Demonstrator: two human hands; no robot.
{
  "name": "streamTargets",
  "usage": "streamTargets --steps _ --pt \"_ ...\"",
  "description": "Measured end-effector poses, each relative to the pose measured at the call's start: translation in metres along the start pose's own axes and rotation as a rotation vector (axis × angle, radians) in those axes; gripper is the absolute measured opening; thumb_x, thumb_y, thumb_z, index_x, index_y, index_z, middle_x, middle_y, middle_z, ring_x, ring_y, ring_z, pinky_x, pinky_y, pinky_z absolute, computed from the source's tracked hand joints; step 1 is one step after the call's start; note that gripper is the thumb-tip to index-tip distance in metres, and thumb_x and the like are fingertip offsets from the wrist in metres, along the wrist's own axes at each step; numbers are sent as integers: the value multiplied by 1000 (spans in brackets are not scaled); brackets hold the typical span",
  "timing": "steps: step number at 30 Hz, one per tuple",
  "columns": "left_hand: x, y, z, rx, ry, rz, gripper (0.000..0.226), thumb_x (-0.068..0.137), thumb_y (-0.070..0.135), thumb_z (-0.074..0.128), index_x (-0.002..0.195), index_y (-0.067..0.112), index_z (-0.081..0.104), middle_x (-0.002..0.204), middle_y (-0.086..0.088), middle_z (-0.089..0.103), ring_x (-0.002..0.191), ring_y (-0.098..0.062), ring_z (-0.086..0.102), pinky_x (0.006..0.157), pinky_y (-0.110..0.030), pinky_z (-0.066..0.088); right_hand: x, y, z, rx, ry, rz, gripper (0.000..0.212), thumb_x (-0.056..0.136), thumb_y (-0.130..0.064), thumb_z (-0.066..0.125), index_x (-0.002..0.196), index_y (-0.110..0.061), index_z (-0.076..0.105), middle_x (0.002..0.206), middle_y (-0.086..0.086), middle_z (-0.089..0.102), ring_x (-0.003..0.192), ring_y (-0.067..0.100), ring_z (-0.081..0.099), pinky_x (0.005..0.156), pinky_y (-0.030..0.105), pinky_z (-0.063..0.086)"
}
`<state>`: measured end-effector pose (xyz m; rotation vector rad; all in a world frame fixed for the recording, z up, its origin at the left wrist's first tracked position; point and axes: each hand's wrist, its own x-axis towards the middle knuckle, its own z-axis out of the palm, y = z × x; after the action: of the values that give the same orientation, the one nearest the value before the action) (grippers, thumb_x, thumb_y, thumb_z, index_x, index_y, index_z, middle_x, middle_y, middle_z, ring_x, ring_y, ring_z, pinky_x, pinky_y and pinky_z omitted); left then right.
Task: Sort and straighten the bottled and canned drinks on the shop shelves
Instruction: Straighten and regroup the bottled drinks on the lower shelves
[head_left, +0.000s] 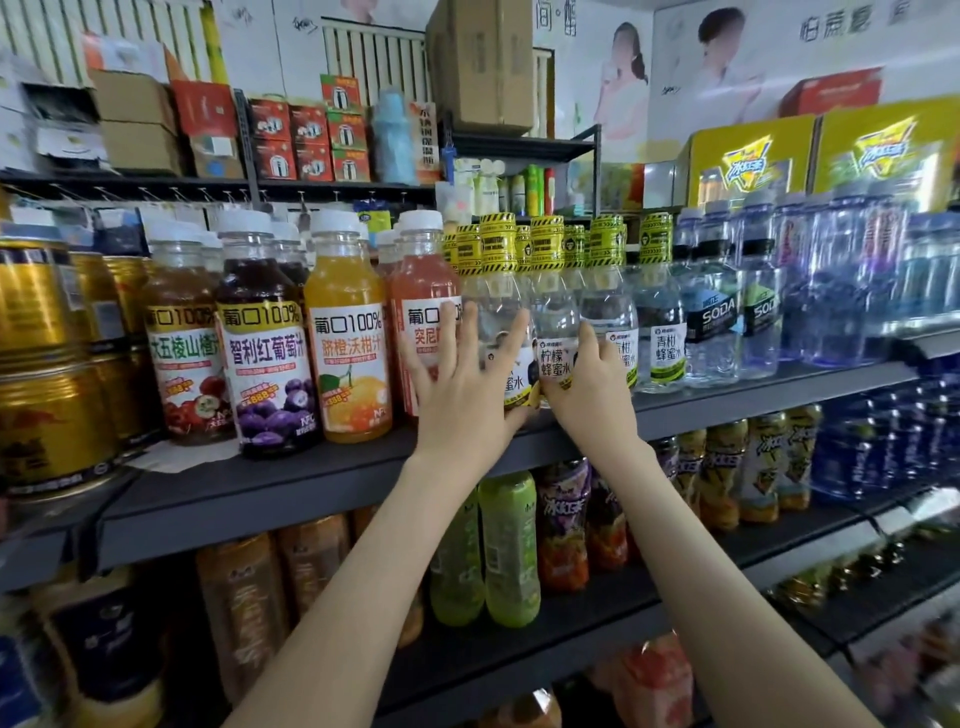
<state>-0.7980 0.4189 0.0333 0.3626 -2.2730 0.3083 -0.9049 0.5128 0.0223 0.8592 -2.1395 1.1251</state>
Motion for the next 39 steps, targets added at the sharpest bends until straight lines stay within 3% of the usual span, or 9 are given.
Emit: streamTargets --steps 7,11,13,15,18,20,23,35,39 --pt "6 -4 -5 -8 47 43 94 86 62 51 148 36 -13 158 -18 -3 143 -33 -21 95 -58 -31 17 0 -14 74 29 -40 67 90 -21 63 146 -5 29 136 15 39 130 28 30 98 24 24" --pt "21 -9 -14 7 126 14 86 90 56 46 149 34 -13 158 -18 3 143 -33 -20 97 -60 -29 48 -7 -31 118 11 -141 65 93 -19 59 148 -7 26 139 12 42 126 28 39 107 37 32" --pt "30 -6 -18 8 162 -31 81 93 55 40 148 33 -15 158 -17 10 144 -32 -18 97 -60 -27 66 -16 -43 170 -17 -130 66 95 -24 56 150 -9 22 142 12 44 120 30 50 103 42 40" --pt "42 -1 -18 42 168 -58 82 93 56 36 146 33 -21 156 -16 18 144 -30 -17 97 -61 -28 84 -25 -52 197 -86 -82 66 95 -32 56 148 -7 25 123 8 56 100 25 59 85 34 46" --pt "58 4 -18 57 101 -99 85 92 56 38 145 34 -24 150 -6 38 146 -28 -12 98 -65 -28 107 -31 -51 44 -211 -115 35 93 -41 56 103 -8 52 76 -3 52 65 16 51 59 26 40" --pt "62 7 -20 59 52 -142 84 91 57 40 147 37 -18 144 -1 46 147 -25 -1 102 -68 -22 115 -28 -46 9 -243 -129 39 91 -43 58 72 -13 42 65 -2 46 56 13 45 56 27 40" --pt "61 10 -17 83 67 -187 80 90 59 42 148 41 -10 143 -4 46 146 -21 4 105 -66 -19 122 -19 -41 87 -208 -194 42 90 -40 62 65 -13 39 62 1 44 55 16 43 51 28 38" --pt "51 31 -4 152 149 -261 67 95 50 40 150 37 5 152 -13 29 145 -24 8 107 -63 -13 126 -8 -44 257 -245 -268 36 87 -40 64 74 -8 54 66 6 56 61 25 59 53 28 42" --pt "44 34 5 151 184 -260 62 96 53 21 150 37 -5 158 -17 -11 145 -32 -12 108 -61 -11 113 -5 -51 308 -320 -241 47 89 -38 63 116 -2 51 101 12 65 87 24 63 76 36 52"
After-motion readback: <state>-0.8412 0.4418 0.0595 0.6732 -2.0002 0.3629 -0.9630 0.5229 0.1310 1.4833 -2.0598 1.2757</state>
